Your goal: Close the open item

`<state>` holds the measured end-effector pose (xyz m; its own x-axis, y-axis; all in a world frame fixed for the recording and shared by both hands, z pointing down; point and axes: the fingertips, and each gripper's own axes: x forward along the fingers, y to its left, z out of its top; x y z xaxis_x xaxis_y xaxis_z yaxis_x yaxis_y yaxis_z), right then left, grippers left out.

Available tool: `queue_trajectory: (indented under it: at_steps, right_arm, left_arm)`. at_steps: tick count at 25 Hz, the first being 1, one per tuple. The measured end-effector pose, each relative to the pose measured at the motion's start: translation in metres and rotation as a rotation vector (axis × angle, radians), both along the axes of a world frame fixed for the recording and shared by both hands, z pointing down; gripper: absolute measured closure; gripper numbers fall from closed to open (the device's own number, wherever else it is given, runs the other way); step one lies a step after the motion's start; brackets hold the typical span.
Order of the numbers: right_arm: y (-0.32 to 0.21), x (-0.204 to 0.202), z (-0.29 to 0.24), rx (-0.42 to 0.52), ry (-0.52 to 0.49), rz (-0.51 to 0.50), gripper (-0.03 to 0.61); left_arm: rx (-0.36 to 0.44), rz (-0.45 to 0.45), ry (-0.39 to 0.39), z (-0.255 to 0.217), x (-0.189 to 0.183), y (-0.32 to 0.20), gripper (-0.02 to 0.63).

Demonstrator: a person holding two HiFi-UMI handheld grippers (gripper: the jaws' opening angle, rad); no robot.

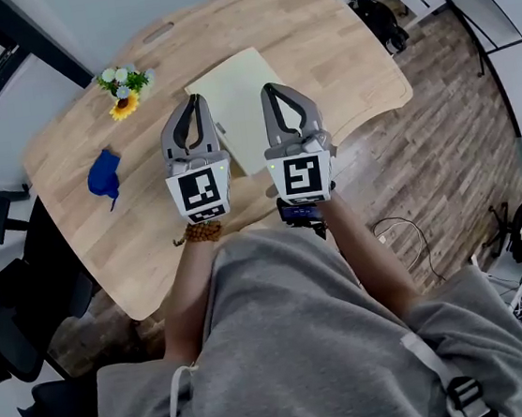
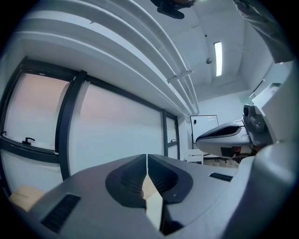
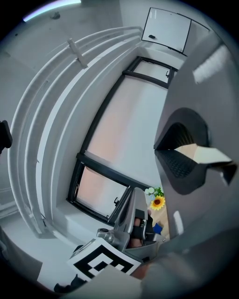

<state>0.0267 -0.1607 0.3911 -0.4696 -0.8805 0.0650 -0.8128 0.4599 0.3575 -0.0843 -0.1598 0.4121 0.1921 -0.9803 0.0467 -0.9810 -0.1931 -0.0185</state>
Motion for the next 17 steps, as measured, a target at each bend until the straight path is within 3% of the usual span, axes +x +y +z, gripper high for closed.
queue_trajectory:
  at_steps: [12,17]
  right_arm:
    - [-0.001,0.014,0.018,0.001,0.024,0.024,0.566]
    - [-0.008,0.030,0.040,-0.042,0.041,0.069,0.566]
  left_arm:
    - [-0.071,0.003,0.019,0.031,-0.003,0.001,0.597]
    - [-0.114,-0.005,0.017,0.051,-0.012,0.000,0.597]
